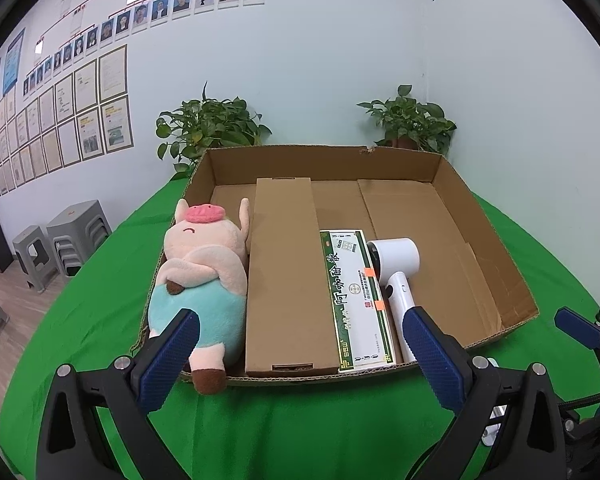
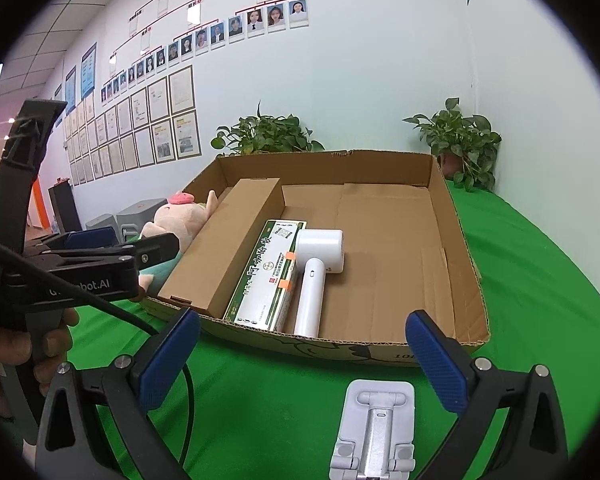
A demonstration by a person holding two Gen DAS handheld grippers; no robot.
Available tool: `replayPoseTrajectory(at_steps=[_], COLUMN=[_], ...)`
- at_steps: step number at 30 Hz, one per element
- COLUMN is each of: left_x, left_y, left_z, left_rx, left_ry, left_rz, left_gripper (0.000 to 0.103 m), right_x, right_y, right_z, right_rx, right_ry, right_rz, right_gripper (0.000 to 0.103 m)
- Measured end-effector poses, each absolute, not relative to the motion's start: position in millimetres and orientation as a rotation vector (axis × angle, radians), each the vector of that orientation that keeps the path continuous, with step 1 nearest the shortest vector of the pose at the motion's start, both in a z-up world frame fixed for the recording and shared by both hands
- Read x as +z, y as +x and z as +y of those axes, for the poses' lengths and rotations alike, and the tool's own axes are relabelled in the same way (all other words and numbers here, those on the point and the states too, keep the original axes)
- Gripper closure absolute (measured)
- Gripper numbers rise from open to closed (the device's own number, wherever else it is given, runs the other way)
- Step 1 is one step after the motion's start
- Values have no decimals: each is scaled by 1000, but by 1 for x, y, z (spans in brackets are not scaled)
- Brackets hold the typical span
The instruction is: Organize objects
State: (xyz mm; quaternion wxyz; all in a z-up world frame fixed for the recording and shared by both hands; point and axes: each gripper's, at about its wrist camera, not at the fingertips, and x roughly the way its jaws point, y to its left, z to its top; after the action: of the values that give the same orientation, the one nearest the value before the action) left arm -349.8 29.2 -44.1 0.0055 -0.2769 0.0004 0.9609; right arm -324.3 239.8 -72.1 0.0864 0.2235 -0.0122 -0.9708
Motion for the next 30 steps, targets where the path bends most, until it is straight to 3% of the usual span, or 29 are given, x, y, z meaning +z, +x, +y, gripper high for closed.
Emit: replayPoseTrajectory(at_steps=[14, 23, 30], left_x=[-43, -77, -105], left_y=[-366, -400, -410], left_z=[29, 51, 79], left_rx=[2897, 2519, 2239], left_ry=[-897, -1096, -1139], left_rz=[-78, -240, -345], left_gripper=[1, 1, 4], right_x=[-68, -123, -153], right_y=[-321, -294, -293], right_z=[246, 251, 310], right_rx=[-2878, -2702, -2811], right_ry=[699, 947, 1178], right_rz=[-46, -28, -142], right_gripper=[1, 1, 1])
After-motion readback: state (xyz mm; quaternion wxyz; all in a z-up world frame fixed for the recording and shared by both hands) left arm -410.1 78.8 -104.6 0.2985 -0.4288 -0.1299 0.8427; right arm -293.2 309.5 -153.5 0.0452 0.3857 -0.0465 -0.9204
